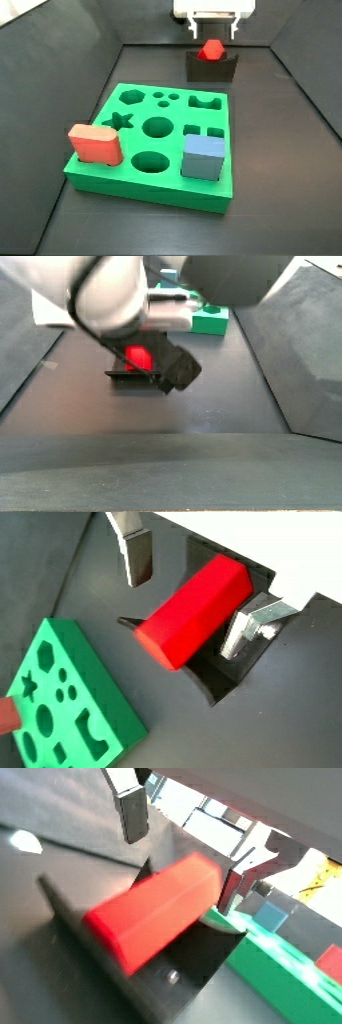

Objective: Pick up the hexagon object. Move up. Place the hexagon object on the fixture. Regrasp the hexagon object. Move to above the board. Insert the hexagon object.
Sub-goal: Regrasp the hexagon object.

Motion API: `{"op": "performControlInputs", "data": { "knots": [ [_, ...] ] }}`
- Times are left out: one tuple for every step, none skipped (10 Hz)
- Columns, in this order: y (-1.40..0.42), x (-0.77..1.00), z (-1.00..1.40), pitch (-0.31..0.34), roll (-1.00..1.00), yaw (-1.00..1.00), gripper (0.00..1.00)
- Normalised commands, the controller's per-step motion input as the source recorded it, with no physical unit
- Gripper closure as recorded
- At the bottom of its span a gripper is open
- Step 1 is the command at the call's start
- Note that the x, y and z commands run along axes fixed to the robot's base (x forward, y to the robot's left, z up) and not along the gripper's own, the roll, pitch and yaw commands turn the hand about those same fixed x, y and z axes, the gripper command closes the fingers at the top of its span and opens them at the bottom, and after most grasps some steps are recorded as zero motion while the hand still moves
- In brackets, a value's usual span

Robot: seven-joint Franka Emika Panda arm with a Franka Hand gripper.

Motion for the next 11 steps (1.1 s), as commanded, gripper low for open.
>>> {"op": "performControlInputs", "data": {
  "knots": [
    [0.00, -0.04, 0.70, 0.066, 0.06, 0.03, 0.00],
    [0.00, -0.03, 0.45, 0.084, 0.06, 0.01, 0.00],
    [0.00, -0.03, 0.27, 0.092, 0.05, 0.00, 0.00],
    [-1.00, -0.08, 0.88, 0.066, 1.00, 0.03, 0.00],
    [-1.00, -0.08, 0.81, 0.065, 1.00, 0.03, 0.00],
    [-1.00, -0.11, 0.78, 0.052, 1.00, 0.03, 0.00],
    [-1.00, -0.13, 0.72, 0.044, 1.00, 0.02, 0.00],
    [-0.89, -0.12, 0.54, 0.039, 1.00, 0.02, 0.00],
    [-0.72, -0.09, 0.32, 0.038, 1.00, 0.02, 0.00],
    [-0.49, -0.04, 0.08, 0.035, 1.00, 0.02, 0.00],
    [-0.29, -0.02, 0.02, 0.034, 1.00, 0.02, 0.00]
  ]
}}
